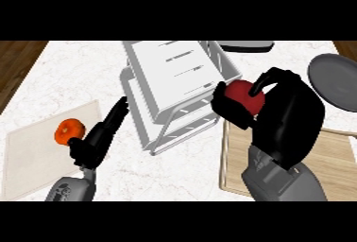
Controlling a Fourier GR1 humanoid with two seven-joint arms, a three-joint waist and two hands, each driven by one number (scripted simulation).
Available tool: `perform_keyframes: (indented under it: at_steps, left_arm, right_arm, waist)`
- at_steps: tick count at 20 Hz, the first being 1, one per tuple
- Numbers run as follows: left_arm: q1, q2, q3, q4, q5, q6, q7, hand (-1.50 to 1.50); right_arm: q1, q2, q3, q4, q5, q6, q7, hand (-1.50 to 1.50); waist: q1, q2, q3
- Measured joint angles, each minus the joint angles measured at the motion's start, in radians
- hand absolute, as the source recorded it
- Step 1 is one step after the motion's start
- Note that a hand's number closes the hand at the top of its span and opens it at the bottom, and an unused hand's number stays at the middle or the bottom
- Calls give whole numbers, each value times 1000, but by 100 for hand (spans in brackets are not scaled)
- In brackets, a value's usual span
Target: Pick the tomato from the tray and place it in the tiered basket
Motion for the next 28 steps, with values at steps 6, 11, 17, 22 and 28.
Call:
perform_keyframes:
  at_steps: [6, 11, 17, 22, 28]
  left_arm:
    - [-29, -9, -14, 12, -10, -2, 13, 0]
    - [-48, -8, -11, 23, -3, -15, 14, 0]
    - [-57, -18, -21, 32, -14, -13, 6, 0]
    - [-66, -20, -22, 46, -17, -16, -2, 0]
    - [-70, -25, -26, 46, -17, -17, 4, 0]
  right_arm:
    - [-189, 1, -107, 195, -91, 0, 1, 150]
    - [-320, -2, -167, 384, -141, -28, -2, 150]
    - [-444, -1, -235, 552, -228, -109, -19, 150]
    - [-481, -1, -320, 615, -334, -197, -28, -150]
    - [-511, 2, -411, 664, -445, -322, -55, -150]
  waist:
    - [28, 2, 1]
    - [40, 7, 2]
    - [57, 13, 3]
    - [64, 14, 4]
    - [70, 10, 5]
